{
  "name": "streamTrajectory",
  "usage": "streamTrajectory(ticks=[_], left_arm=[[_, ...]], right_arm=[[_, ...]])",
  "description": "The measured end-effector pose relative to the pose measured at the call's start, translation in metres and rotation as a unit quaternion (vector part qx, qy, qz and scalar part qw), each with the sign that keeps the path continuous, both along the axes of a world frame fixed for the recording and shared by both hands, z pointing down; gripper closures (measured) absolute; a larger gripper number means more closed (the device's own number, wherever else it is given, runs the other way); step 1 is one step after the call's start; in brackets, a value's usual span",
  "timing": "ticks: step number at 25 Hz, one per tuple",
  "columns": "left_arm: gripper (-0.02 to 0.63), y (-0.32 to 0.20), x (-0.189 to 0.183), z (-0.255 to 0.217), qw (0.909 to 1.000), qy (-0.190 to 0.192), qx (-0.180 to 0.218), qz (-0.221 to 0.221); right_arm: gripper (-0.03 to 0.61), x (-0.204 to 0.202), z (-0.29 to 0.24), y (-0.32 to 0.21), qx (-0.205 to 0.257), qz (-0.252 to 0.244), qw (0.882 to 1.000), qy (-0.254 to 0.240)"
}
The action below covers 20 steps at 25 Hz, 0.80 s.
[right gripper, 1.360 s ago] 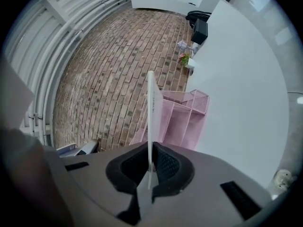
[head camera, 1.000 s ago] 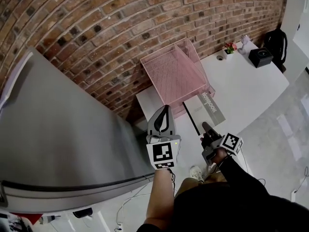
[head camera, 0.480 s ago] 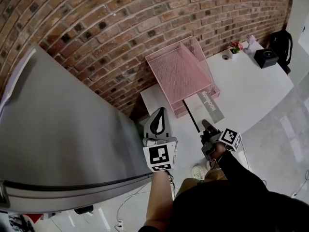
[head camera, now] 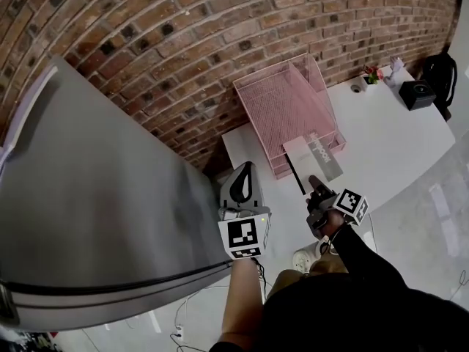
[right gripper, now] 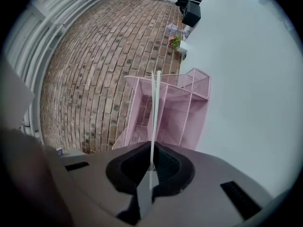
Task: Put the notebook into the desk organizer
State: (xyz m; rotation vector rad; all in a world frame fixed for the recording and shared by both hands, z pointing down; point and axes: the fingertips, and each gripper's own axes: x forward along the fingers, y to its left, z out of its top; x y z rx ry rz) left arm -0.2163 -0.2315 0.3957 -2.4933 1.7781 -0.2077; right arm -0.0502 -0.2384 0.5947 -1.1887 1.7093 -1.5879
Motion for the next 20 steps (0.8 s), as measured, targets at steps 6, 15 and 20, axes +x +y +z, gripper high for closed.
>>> streamTrajectory(ticks=[6, 15, 20], left_arm=[[0.600, -0.012, -0.008, -0.001, 0.9999, -0.004, -0.004, -0.012], [0.600, -0.034, -0.009, -0.006, 0.9997, -0.006, -0.007, -0.023], [0.600, -0.045, -0.006, -0.006, 0.9994, -0.018, -0.011, -0.029]], right_arm=[[0.551, -0.005, -0.004, -0.025, 0.006, -0.001, 1.000, 0.006], [0.551, -0.010, -0.011, -0.063, 0.007, -0.003, 1.000, -0.010], [0.551, -0.012, -0.014, -0.082, 0.006, -0.002, 1.000, -0.027]])
